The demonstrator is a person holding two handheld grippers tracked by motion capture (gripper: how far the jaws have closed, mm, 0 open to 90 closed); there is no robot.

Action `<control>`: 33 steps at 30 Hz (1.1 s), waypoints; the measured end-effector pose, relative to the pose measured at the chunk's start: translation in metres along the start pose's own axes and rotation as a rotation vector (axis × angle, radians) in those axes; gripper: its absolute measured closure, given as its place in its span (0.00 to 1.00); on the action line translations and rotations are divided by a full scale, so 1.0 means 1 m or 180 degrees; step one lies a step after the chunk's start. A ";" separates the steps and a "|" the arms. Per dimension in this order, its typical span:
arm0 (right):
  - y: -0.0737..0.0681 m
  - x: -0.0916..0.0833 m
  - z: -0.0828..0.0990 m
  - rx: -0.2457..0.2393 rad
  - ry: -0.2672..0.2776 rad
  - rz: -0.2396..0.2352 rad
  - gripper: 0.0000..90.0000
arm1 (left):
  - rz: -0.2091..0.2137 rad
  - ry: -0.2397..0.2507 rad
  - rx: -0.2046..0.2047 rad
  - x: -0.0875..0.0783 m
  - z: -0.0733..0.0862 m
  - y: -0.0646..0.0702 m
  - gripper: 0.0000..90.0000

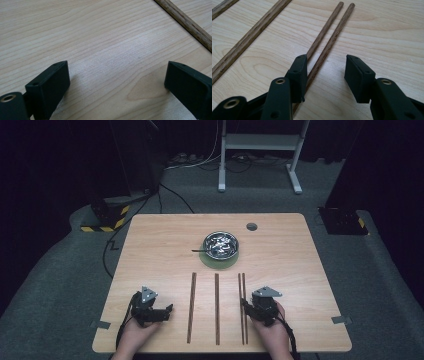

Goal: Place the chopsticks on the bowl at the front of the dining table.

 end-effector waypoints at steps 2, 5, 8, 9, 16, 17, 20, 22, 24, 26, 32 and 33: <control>0.003 0.000 0.000 0.0026 0.0000 0.0010 0.61 | 0.0005 0.0002 0.0002 0.000 0.000 0.000 0.07; 0.007 -0.002 0.001 0.0026 0.0002 0.0029 0.65 | 0.0013 0.0007 0.0005 0.000 0.000 0.000 0.08; 0.012 -0.003 0.002 0.0058 -0.0005 0.0056 0.72 | 0.0013 0.0006 0.0006 0.000 0.000 0.000 0.08; 0.012 -0.003 0.002 0.0058 -0.0005 0.0056 0.72 | 0.0013 0.0006 0.0006 0.000 0.000 0.000 0.08; 0.031 -0.007 0.005 0.0112 -0.0080 0.0193 0.81 | 0.0041 0.0010 0.0020 0.000 0.000 0.001 0.08; 0.032 -0.007 0.006 0.0125 -0.0090 0.0218 0.83 | 0.0041 0.0010 0.0020 0.000 0.000 0.001 0.08; 0.037 -0.008 0.007 0.0140 -0.0098 0.0240 0.84 | 0.0042 0.0010 0.0021 0.000 0.000 0.001 0.08; 0.039 -0.008 0.007 0.0136 -0.0099 0.0269 0.86 | 0.0052 0.0010 0.0034 0.000 0.000 0.001 0.09; 0.042 -0.008 0.007 0.0135 -0.0078 0.0289 0.86 | 0.0052 0.0010 0.0033 0.000 0.000 0.001 0.09; 0.046 -0.009 0.008 0.0169 -0.0091 0.0326 0.85 | 0.0055 0.0011 0.0035 0.000 0.000 0.001 0.09; 0.054 -0.011 0.010 0.0222 -0.0106 0.0360 0.83 | 0.0053 0.0011 0.0036 0.000 0.000 0.001 0.09; 0.056 -0.011 0.010 0.0246 -0.0097 0.0377 0.81 | 0.0052 0.0008 0.0036 0.000 0.000 0.001 0.09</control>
Point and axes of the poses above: each handheld gripper's, and its own axes: x roughly forward along the jaws, z roughly out of its underside, y roughly to its right, the point moved 7 cm from there along x, roughly forward along the jaws, and after that the axes turned 6 degrees about z, right-handed, at the moved point
